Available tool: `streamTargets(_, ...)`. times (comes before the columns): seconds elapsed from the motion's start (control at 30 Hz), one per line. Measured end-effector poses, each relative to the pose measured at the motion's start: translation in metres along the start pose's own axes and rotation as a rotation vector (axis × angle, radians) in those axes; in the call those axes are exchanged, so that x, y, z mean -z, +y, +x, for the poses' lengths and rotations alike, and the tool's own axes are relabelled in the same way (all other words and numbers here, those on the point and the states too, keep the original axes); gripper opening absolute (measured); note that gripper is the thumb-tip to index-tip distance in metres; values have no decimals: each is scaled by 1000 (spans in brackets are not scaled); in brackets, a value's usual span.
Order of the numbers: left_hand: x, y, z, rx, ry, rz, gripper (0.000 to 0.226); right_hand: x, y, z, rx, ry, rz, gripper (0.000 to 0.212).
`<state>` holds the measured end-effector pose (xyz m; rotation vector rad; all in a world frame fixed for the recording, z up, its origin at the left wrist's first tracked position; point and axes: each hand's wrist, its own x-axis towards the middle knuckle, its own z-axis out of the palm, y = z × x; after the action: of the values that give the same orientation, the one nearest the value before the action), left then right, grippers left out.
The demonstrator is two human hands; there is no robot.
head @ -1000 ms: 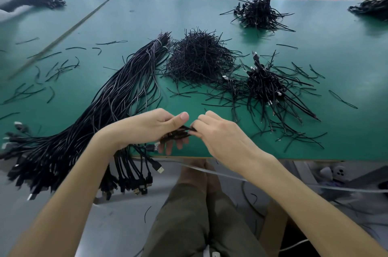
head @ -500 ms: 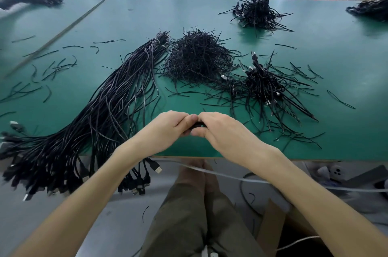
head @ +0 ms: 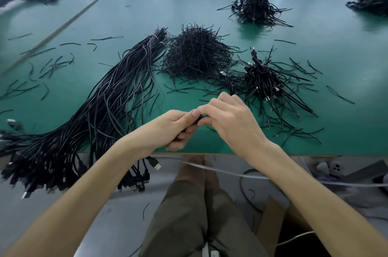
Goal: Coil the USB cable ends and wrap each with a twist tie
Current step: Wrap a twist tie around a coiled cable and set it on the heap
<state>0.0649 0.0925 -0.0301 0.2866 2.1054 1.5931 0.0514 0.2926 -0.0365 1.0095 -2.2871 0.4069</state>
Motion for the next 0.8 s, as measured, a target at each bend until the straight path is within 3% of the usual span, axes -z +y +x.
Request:
streamTargets(0.17,5,1,8,-61,310,-58,45,9,12,-1,-118,61,-147,45)
streamTargets(0.23,12,0,7,-63,376,-39,46,12,13,-7,-221,57,-115,41)
streamTargets(0.37,15,-5,4,-90,457,-41,46,10,20,-23,-539,-180,100,29)
streamTargets(0.43,15,-5,3,-90,464,-58,46,9,24,-30,-619,-339,91,28)
streamTargets(0.5,13,-5,2,-84,455,-69,45,8,26,-36,-610,-426,27,25)
streamTargets(0.8,4,-1,4,-86,441,-119,47,-8,18,-33,-500,-474,-216,23)
